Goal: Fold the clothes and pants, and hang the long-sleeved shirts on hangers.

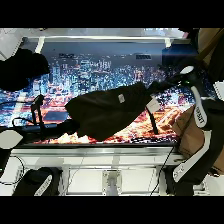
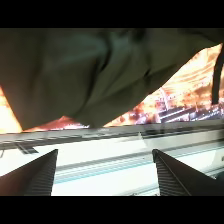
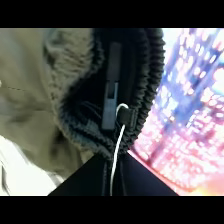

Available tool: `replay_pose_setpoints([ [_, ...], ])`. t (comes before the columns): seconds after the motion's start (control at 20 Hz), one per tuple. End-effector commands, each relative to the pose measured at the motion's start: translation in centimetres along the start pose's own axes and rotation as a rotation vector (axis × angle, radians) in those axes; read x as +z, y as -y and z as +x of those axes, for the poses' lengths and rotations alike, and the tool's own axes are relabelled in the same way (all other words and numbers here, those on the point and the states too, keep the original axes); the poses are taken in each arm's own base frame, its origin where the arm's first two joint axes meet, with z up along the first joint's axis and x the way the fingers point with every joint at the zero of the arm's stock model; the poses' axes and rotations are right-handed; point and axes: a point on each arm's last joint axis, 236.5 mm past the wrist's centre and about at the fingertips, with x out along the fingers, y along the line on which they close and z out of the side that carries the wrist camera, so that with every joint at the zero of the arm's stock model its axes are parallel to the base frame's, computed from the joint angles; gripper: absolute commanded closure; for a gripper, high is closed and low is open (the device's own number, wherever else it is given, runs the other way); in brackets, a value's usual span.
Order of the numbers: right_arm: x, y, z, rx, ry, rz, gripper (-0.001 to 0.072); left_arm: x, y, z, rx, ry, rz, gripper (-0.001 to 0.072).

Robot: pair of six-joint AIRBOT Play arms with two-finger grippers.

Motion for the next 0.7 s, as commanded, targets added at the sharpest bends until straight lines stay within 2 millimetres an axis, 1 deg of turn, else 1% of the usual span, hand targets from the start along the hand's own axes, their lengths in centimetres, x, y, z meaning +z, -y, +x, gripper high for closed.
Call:
replay_pose_setpoints([
  [0.0,1.6,-1.1,-8.2,-0.049,0.14,0.04,0.0685,0.0,-0.1,0.0,0.002,0.002,0.002,0.0072],
  [0.1,1.2,-0.8,-14.6,-0.114,0.267,0.07,0.0685,0.0,-0.1,0.0,0.002,0.002,0.002,0.0072],
  [0.15,0.5,-0.5,-18.3,-0.151,0.34,0.095,0.0685,0.0,-0.1,0.0,0.002,0.002,0.002,0.0072],
  [0.25,-1.9,0.2,-25.7,-0.233,0.481,0.148,0.0686,0.0,-0.1,0.0,0.003,0.002,0.002,0.0072],
  [0.3,-3.6,0.6,-29.2,-0.279,0.55,0.178,0.0687,0.0,-0.1,0.0,0.002,0.002,0.002,0.0072],
  [0.35,-6.0,1.1,-32.8,-0.327,0.618,0.219,0.0686,0.0,-0.1,0.0,0.002,0.003,0.002,0.0072],
  [0.4,-8.6,1.7,-35.9,-0.371,0.677,0.267,0.0687,0.2,0.0,0.0,0.0,0.01,0.002,0.0071],
  [0.5,-15.0,3.0,-41.7,-0.45,0.81,0.418,0.0686,0.8,0.2,0.0,-0.008,0.034,0.002,0.0071],
  [0.6,-21.2,3.4,-45.9,-0.524,0.925,0.559,0.0686,1.2,0.3,-0.1,-0.013,0.052,0.002,0.0071],
  [0.65,-24.1,3.3,-47.5,-0.568,0.972,0.62,0.0687,1.3,0.3,-0.1,-0.014,0.056,0.002,0.0072],
])
